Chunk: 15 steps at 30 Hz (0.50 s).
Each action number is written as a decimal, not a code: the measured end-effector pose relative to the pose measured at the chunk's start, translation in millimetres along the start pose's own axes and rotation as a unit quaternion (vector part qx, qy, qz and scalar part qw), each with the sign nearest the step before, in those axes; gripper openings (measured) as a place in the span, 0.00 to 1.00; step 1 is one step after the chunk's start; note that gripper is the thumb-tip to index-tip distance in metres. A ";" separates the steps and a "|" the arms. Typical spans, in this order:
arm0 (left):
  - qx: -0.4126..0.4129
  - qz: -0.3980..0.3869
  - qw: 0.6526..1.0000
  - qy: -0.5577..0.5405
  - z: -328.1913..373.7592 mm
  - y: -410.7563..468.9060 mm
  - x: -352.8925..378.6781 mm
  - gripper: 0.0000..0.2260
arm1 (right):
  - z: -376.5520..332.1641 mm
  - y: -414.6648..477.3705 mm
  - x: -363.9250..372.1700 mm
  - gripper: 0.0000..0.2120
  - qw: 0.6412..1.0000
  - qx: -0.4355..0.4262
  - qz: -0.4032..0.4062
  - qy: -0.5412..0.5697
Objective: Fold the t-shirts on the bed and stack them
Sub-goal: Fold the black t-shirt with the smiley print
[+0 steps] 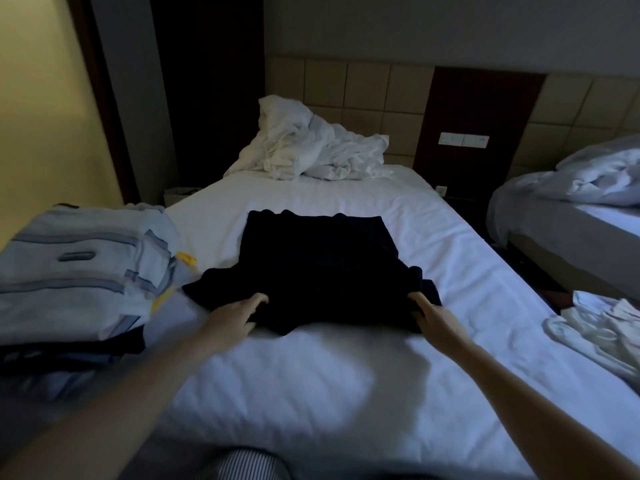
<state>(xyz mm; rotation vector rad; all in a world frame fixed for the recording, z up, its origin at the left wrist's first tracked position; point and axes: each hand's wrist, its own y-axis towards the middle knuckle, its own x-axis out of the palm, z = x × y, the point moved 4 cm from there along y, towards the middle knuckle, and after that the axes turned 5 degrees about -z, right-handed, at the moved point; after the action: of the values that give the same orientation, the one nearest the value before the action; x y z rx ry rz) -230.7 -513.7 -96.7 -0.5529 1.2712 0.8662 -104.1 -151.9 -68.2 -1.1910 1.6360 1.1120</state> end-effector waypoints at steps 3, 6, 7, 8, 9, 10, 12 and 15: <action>-0.017 -0.108 0.993 0.052 0.5 -11.4 -3.2 0.24 | -2.6 -20.6 1.5 0.14 1.000 -0.013 -0.003 0.016; -0.024 -0.159 0.984 0.076 0.2 -24.4 -17.6 0.30 | -7.4 -40.3 4.3 0.12 0.998 -0.050 -0.030 0.040; -0.017 -0.143 0.986 0.079 0.1 -28.7 -22.9 0.28 | -8.1 -44.9 4.5 0.14 0.997 -0.050 -0.046 0.042; -0.011 -0.107 0.992 0.070 0.1 -33.2 -27.8 0.25 | -8.0 -46.9 4.7 0.18 0.997 -0.049 -0.059 0.032; -0.005 -0.073 0.996 0.054 1.0 -39.6 -32.2 0.20 | -7.0 -48.1 4.7 0.20 0.997 -0.044 -0.070 0.010; 0.000 -0.046 0.998 0.038 -0.1 -45.4 -34.1 0.16 | -8.4 -49.2 2.6 0.20 0.997 -0.044 -0.069 -0.009; 0.018 -0.002 1.000 -0.015 -0.4 -57.6 -36.1 0.12 | -14.9 -52.1 -5.7 0.13 0.998 -0.057 -0.016 0.010; 0.049 0.104 0.988 -0.107 11.1 -74.4 -49.6 0.11 | -29.7 -60.5 -28.4 0.06 0.983 -0.090 0.130 0.095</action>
<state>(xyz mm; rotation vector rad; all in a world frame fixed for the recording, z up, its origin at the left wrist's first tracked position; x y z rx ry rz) -166.9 -560.6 -53.7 -0.2427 1.1805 1.0027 -42.3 -183.1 -44.6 -1.2547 1.9130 1.3676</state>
